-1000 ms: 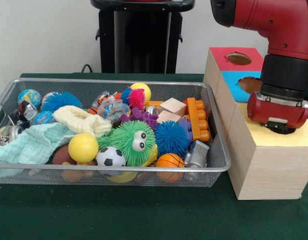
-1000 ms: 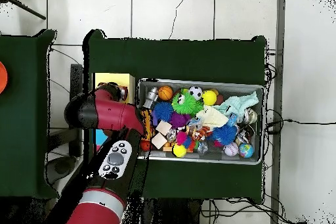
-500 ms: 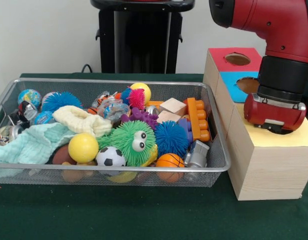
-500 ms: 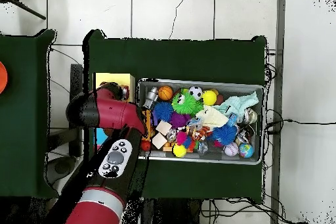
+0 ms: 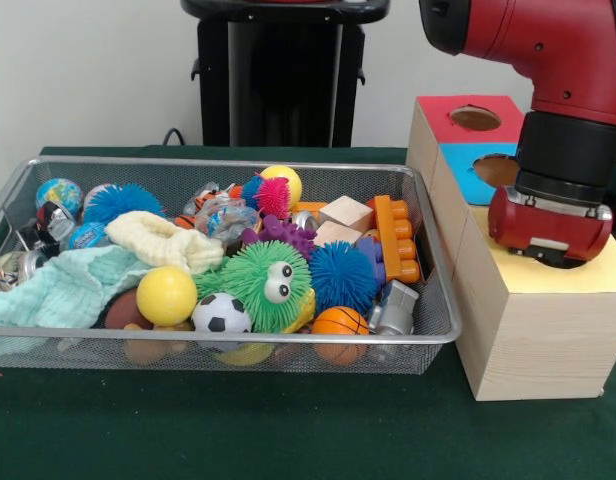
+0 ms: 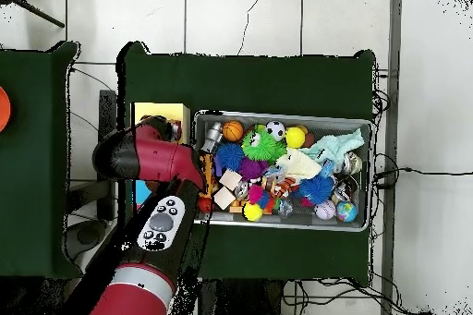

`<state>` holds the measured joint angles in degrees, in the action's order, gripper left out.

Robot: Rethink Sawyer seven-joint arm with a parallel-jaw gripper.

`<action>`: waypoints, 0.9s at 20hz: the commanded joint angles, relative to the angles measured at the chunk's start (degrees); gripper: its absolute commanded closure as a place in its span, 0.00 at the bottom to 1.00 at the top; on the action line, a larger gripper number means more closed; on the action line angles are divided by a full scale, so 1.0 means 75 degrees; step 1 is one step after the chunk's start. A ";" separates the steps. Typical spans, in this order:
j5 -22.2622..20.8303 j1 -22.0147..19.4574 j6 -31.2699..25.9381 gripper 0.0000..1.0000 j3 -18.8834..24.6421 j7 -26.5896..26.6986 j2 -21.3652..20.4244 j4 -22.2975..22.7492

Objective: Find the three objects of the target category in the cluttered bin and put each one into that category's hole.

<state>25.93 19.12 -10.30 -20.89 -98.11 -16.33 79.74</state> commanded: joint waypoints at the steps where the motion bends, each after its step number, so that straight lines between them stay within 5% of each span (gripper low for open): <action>1: 0.0036 -0.0311 -0.0601 1.00 0.0599 -0.1498 0.0195 0.0416; 18: -0.0282 -0.0986 -0.1560 1.00 0.1220 -0.0807 -0.1395 0.0988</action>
<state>25.88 15.61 -17.36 -16.67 -98.11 -22.21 82.77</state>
